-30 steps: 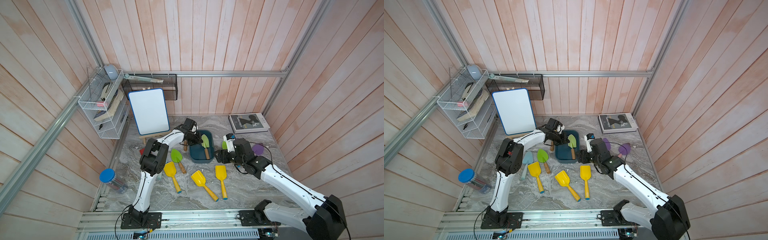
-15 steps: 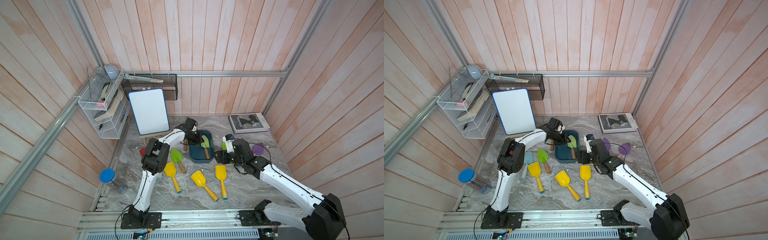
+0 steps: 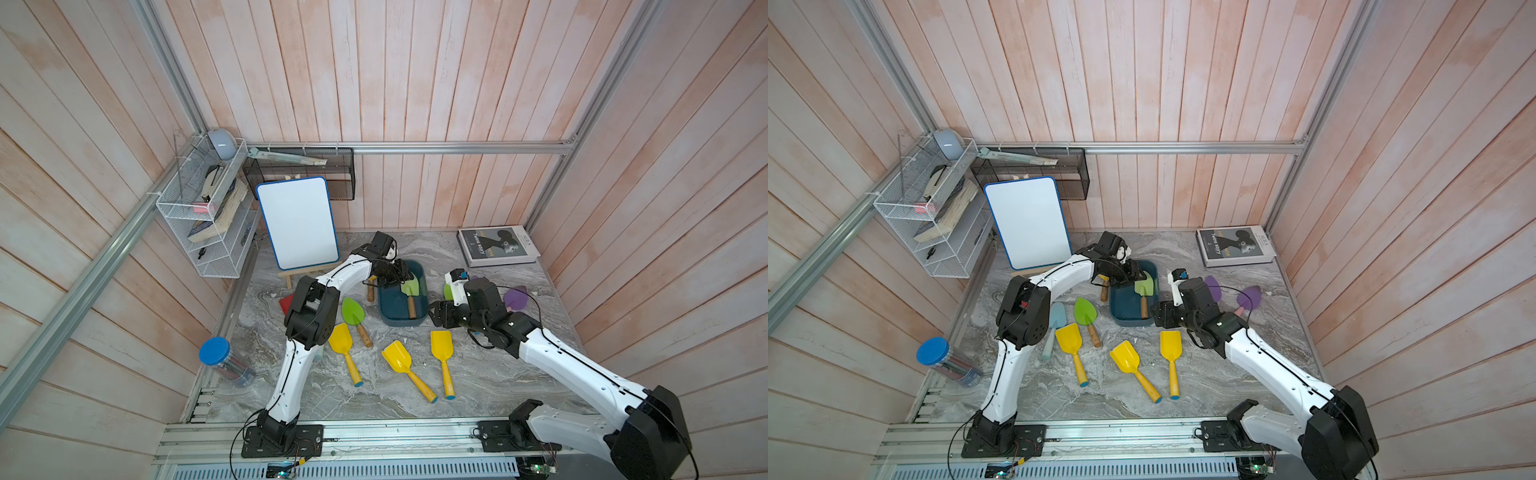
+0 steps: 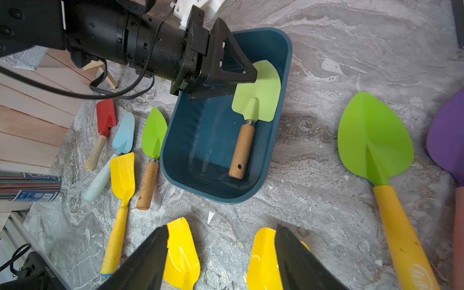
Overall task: Put the shovel into the storage box
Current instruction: Place the shovel in the storage box.
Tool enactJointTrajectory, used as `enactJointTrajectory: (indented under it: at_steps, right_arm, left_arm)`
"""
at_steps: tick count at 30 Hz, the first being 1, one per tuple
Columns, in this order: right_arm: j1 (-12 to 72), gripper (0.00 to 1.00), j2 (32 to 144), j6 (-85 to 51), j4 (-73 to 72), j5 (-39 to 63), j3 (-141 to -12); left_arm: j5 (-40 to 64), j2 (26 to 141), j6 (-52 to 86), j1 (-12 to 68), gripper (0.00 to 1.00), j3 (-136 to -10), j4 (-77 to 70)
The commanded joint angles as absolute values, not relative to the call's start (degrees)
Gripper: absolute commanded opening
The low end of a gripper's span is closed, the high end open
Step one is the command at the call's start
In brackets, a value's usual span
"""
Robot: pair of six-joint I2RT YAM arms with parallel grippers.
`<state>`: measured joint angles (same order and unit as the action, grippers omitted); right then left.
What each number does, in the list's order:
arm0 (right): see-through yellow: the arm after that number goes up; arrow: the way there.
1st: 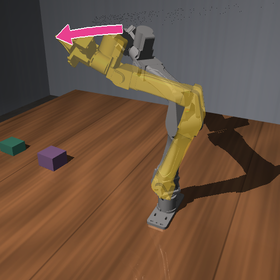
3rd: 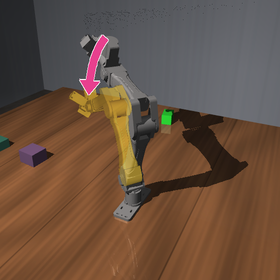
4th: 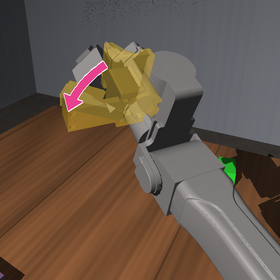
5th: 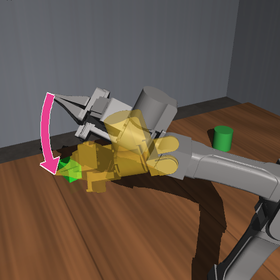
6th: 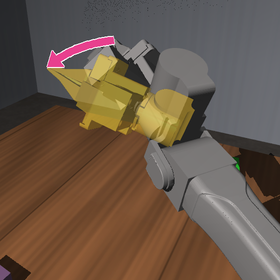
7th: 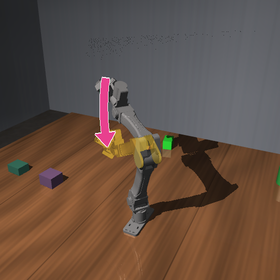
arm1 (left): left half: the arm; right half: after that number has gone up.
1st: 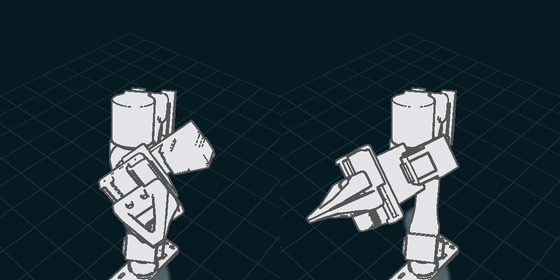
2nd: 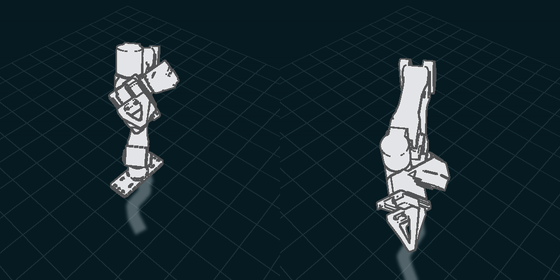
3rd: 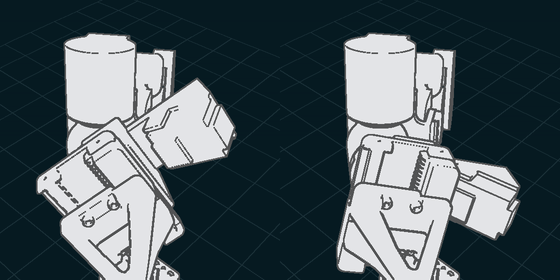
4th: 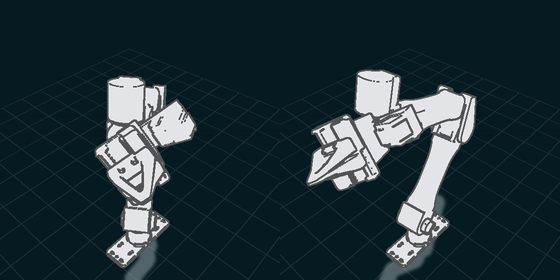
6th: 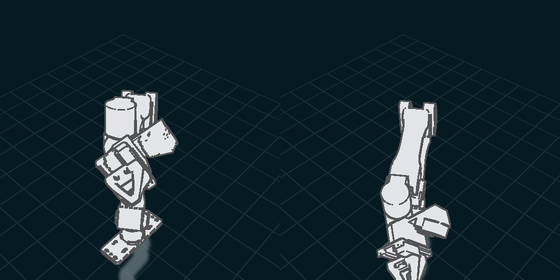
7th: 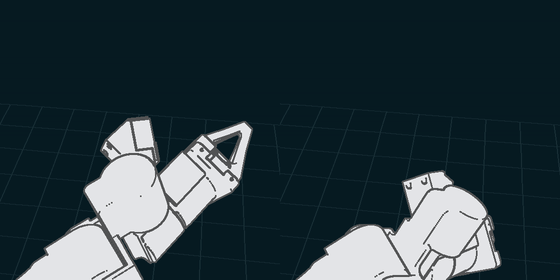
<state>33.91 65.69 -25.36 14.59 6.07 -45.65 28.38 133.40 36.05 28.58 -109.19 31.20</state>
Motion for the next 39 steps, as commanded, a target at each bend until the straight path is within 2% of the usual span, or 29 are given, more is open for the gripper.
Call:
enactJointTrajectory:
  at_steps: [1,20,31,34,39]
  right_arm:
    - [33.44,0.73,65.57,-26.09,14.84,5.58,-45.26]
    - [30.92,0.73,62.98,-28.46,17.8,4.31,-45.13]
    - [28.14,0.73,60.7,-30.04,19.95,2.98,-44.3]
    - [24.79,0.73,60.17,-31.4,21.98,2.87,-43.75]
    - [12.15,0.71,58.24,-31.37,23.1,6.85,-40.0]
  left_arm:
    - [27.03,135.24,35.6,28.83,0.59,-111.81,33.22]
    - [24.68,137.81,38.22,28.84,0.61,-113.9,35.9]
    - [18.93,139.13,39.51,29.77,0.65,-119.33,41.13]
    - [17.28,138.53,39.16,30.48,0.67,-121.07,42.73]
    - [13.85,135.5,38.01,31.54,0.68,-122.79,44.74]
